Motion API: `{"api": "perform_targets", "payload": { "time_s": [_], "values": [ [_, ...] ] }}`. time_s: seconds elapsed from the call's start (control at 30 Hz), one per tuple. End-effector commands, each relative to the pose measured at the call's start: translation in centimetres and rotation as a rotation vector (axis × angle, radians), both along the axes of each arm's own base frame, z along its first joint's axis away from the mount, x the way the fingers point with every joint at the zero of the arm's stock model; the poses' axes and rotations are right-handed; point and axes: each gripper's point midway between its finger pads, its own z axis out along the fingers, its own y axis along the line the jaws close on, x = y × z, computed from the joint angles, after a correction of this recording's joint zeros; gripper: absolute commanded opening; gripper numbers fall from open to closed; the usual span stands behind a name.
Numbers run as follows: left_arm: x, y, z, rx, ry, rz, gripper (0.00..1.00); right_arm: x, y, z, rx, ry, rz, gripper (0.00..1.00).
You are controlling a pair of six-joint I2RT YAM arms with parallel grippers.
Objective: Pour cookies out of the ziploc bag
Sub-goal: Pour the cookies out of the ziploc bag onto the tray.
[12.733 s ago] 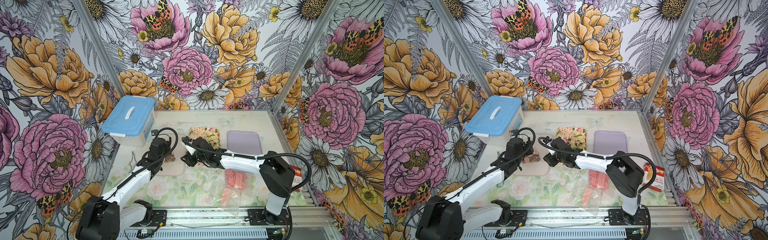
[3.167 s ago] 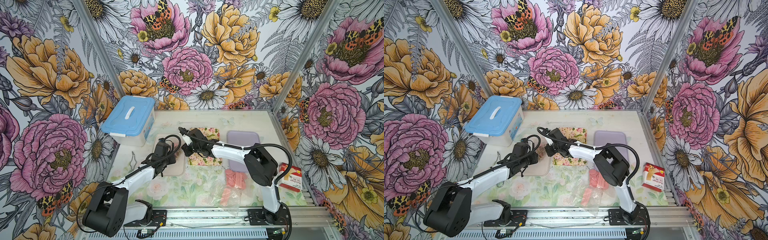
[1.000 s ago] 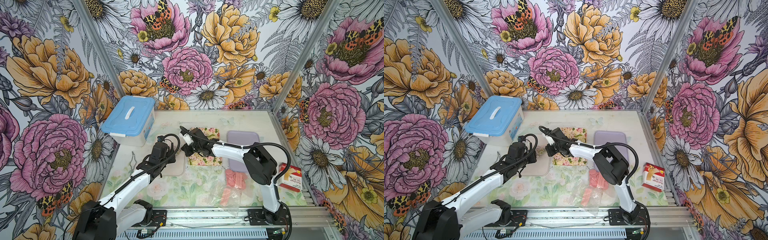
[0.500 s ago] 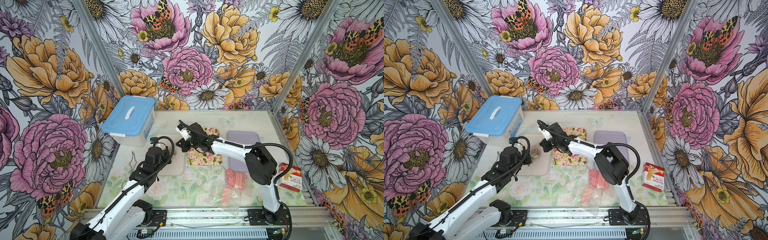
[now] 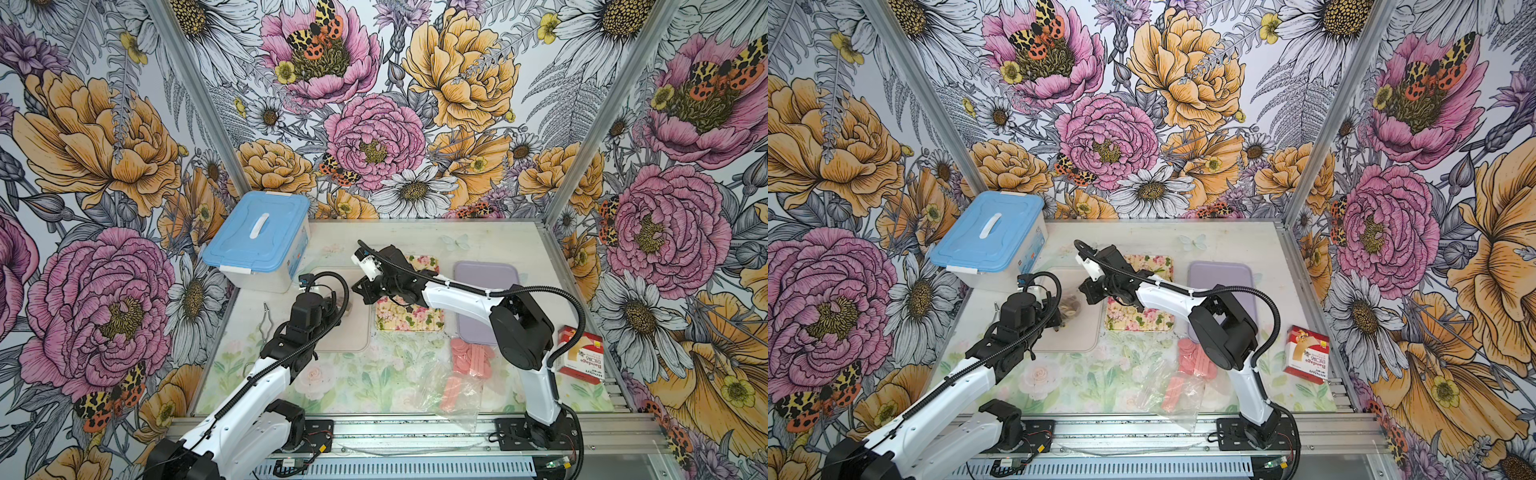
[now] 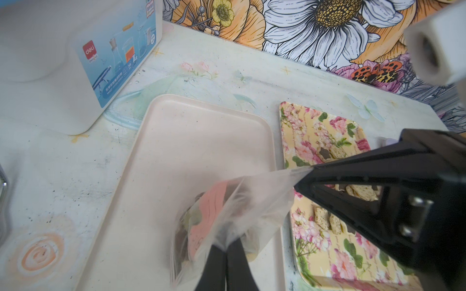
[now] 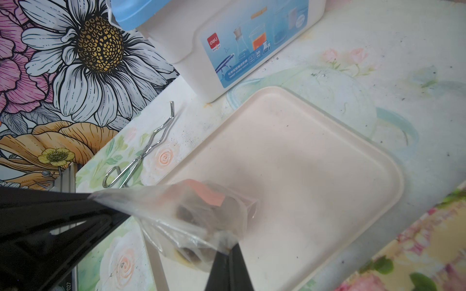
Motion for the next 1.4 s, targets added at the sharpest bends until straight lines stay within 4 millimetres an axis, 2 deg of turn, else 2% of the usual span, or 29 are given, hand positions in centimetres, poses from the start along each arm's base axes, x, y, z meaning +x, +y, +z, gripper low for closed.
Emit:
{"api": "perform_targets", "payload": {
  "time_s": [0.0,0.13,0.27,0.3,0.37,0.47,0.6,0.73,0.8,0.9,1.1,1.37],
  "values": [
    [0.3,1.3,0.3,0.034,-0.04,0.042,0.0,1.7,-0.9,0.0,-0.029,-0.049,-0.063,0.0],
    [0.2,0.9,0.8,0.001,-0.064,0.028,0.0,2.1,-0.9,0.4,-0.034,-0.078,-0.066,0.0],
    [0.3,0.8,-0.1,-0.032,-0.038,0.055,0.0,2.7,-0.2,-0.6,-0.052,-0.094,-0.047,0.0],
    [0.3,0.9,-0.3,-0.035,-0.019,0.067,0.0,3.9,-0.8,-0.8,-0.047,-0.088,-0.053,0.0],
    [0.5,1.3,-0.3,-0.032,0.003,0.102,0.0,4.4,-0.7,-0.9,-0.037,-0.083,-0.051,0.0],
    [1.5,2.0,0.5,-0.066,-0.014,0.16,0.0,4.8,-0.6,-1.2,-0.042,-0.092,-0.048,0.0],
    [3.5,1.0,1.3,-0.084,-0.033,0.131,0.0,5.0,-0.8,-1.5,-0.055,-0.1,-0.057,0.0],
    [4.5,-0.4,0.0,-0.071,-0.036,0.065,0.0,5.4,-0.6,-1.8,-0.057,-0.102,-0.058,0.0],
    [4.9,-0.2,-0.5,-0.058,-0.048,0.061,0.0,5.6,-0.5,-1.9,-0.044,-0.1,-0.059,0.0],
    [5.4,-0.8,-0.5,-0.083,-0.03,0.02,0.0,5.8,-0.4,-1.6,-0.036,-0.097,-0.061,0.0],
    [5.4,0.0,0.2,-0.067,-0.053,0.028,0.0,6.1,-1.2,0.6,-0.024,-0.139,-0.072,0.0],
    [5.6,0.2,0.2,-0.07,-0.055,0.029,0.0,6.3,-1.4,0.8,-0.014,-0.129,-0.073,0.0]
  ]
}}
